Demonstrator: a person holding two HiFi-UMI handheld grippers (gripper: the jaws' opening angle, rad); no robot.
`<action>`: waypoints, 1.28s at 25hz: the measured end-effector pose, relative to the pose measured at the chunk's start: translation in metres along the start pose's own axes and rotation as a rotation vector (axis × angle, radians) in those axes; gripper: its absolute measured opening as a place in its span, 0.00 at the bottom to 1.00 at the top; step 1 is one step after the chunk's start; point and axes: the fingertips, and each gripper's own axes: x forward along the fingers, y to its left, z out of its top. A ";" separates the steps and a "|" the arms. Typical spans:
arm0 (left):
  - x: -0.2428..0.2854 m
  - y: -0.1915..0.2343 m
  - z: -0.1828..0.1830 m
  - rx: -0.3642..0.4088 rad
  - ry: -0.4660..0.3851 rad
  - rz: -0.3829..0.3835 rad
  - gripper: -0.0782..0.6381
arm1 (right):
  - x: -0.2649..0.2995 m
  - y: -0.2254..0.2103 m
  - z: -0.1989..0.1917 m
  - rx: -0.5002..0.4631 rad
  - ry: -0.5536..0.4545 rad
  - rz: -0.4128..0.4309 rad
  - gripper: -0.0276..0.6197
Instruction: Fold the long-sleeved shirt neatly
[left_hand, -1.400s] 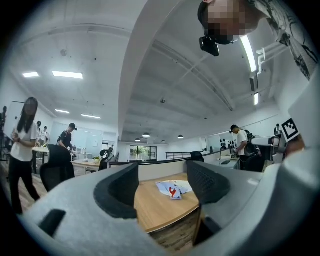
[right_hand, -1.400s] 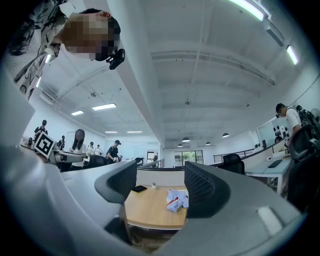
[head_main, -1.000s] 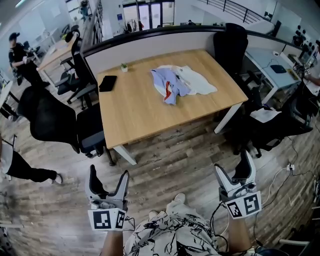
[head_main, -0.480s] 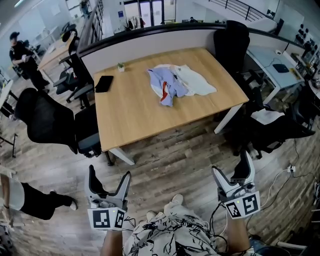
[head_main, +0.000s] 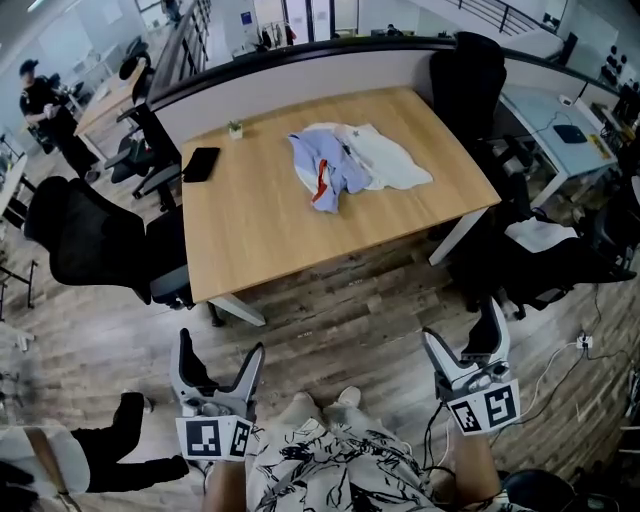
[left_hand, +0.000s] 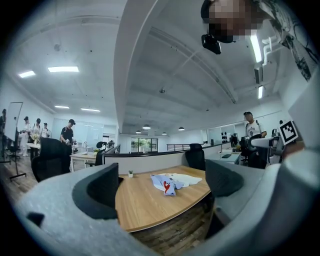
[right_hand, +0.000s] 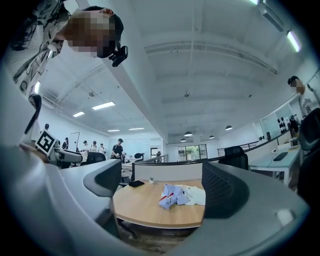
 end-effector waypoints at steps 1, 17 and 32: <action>0.003 -0.001 -0.002 0.001 0.006 -0.002 0.85 | 0.002 -0.003 -0.002 0.003 0.001 -0.001 0.81; 0.142 0.012 -0.004 -0.027 -0.022 -0.059 0.85 | 0.078 -0.080 0.000 -0.036 -0.006 -0.100 0.81; 0.322 0.076 0.014 -0.017 -0.036 -0.136 0.85 | 0.249 -0.128 0.005 -0.065 -0.028 -0.148 0.81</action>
